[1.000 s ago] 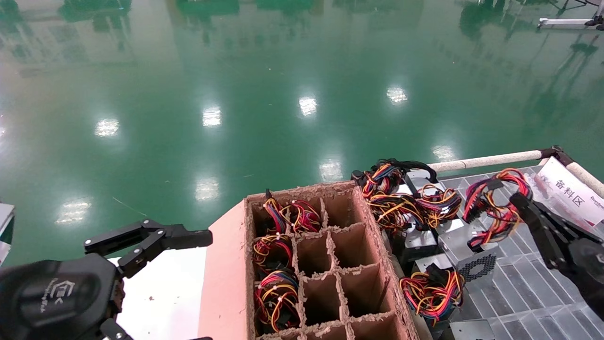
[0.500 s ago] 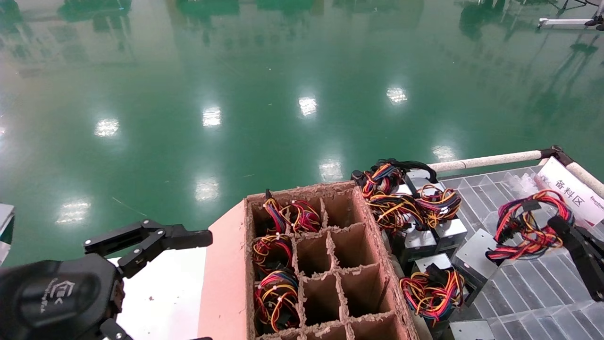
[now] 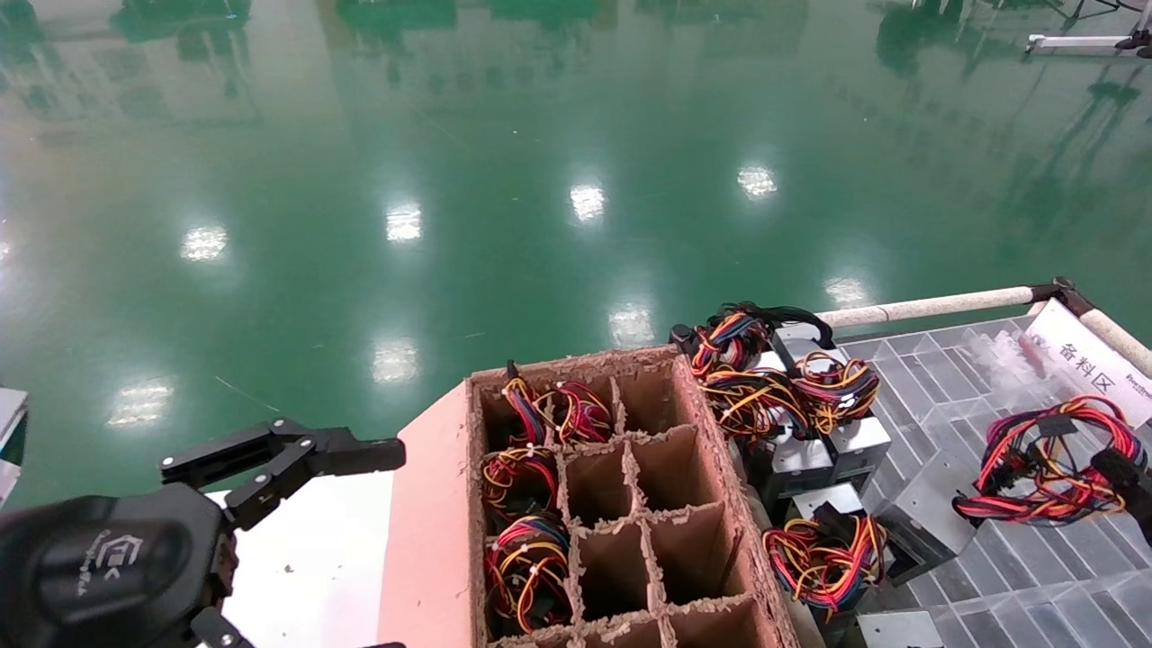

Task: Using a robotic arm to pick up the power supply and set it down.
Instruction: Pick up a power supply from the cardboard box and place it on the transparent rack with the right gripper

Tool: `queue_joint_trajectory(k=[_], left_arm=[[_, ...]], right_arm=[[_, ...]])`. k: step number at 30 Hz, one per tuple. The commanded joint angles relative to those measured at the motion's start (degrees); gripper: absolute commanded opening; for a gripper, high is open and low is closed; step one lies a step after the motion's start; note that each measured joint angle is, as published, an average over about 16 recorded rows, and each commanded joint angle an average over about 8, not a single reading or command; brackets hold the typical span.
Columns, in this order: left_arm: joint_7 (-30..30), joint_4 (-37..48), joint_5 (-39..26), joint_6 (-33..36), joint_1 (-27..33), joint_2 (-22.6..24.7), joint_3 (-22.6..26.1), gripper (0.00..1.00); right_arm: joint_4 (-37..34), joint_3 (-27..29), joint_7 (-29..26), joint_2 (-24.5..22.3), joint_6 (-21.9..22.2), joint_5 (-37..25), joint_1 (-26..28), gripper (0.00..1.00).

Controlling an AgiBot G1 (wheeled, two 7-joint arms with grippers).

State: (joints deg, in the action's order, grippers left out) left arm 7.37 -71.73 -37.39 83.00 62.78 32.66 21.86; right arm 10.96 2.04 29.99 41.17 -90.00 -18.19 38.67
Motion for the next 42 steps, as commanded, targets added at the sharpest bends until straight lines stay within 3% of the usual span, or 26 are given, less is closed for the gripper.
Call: queue_joint_trajectory(k=[1,25,33,40,41,42], left_arm=[[0.0,0.0,0.0,0.0,0.0,0.0,0.0,1.0],[0.0,0.0,0.0,0.0,0.0,0.0,0.01,1.0],[0.0,0.0,0.0,0.0,0.0,0.0,0.01,1.0],[0.0,0.0,0.01,0.0,0.0,0.0,0.01,1.0],[0.0,0.0,0.01,0.0,0.0,0.0,0.01,1.0],[0.0,0.0,0.01,0.0,0.0,0.0,0.01,1.0]], right_arm=[[0.65,0.24,0.04,-0.32,0.03,0.41,-1.16,0.0],[5.51,1.95,0.15,-4.94,0.81,2.93,-9.35,0.0],[7.01,1.44,0.07,-6.89,1.88,1.97,-8.66,0.0],[9.43,-0.86,-0.77,-6.62,4.44,-1.19,-5.0,0.0],[9.73,-1.32,-1.0,-6.45,4.96,-1.79,-4.31,0.01],[9.98,-1.77,-1.27,-6.25,5.48,-2.37,-3.66,0.12]])
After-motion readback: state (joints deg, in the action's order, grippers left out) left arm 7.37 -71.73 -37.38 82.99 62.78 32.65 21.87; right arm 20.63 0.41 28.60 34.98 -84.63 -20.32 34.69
